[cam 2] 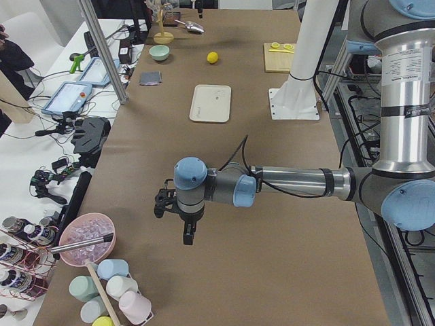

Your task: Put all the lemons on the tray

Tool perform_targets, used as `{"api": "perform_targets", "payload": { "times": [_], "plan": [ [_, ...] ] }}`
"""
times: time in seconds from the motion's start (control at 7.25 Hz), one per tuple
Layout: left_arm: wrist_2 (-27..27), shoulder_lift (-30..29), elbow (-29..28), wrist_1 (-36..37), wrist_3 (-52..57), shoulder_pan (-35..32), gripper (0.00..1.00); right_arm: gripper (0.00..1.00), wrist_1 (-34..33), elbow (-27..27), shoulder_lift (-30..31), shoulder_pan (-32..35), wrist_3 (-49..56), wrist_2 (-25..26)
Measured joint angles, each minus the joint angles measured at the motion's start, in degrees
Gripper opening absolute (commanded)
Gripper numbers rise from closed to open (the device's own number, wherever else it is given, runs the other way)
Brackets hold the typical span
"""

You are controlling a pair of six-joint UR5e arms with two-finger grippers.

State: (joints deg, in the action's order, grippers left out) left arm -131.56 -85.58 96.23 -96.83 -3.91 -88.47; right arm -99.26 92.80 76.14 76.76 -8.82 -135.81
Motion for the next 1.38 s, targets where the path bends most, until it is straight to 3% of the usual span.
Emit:
{"api": "perform_targets", "payload": {
  "times": [0.41,0.83,1.1,1.38],
  "plan": [
    [-0.8,-7.6,0.3,-1.0,-9.0,6.0,0.98,1.00,3.4,-0.2,-5.2,-9.1,1.8,-2.1],
    [-1.1,-15.9,0.0,-2.2,-22.6,17.5,0.98,0.99,7.4,-0.5,-6.1,-15.4,18.7,-2.3],
    [-0.4,-18.3,-1.4,-3.0,-28.5,25.1,0.98,0.99,7.6,-0.9,-6.0,-18.0,24.9,-2.4],
    [-0.5,-18.8,-6.3,-8.1,-30.4,27.9,0.98,0.99,7.7,-2.1,-5.8,-20.2,26.0,-2.4]
  ]
}}
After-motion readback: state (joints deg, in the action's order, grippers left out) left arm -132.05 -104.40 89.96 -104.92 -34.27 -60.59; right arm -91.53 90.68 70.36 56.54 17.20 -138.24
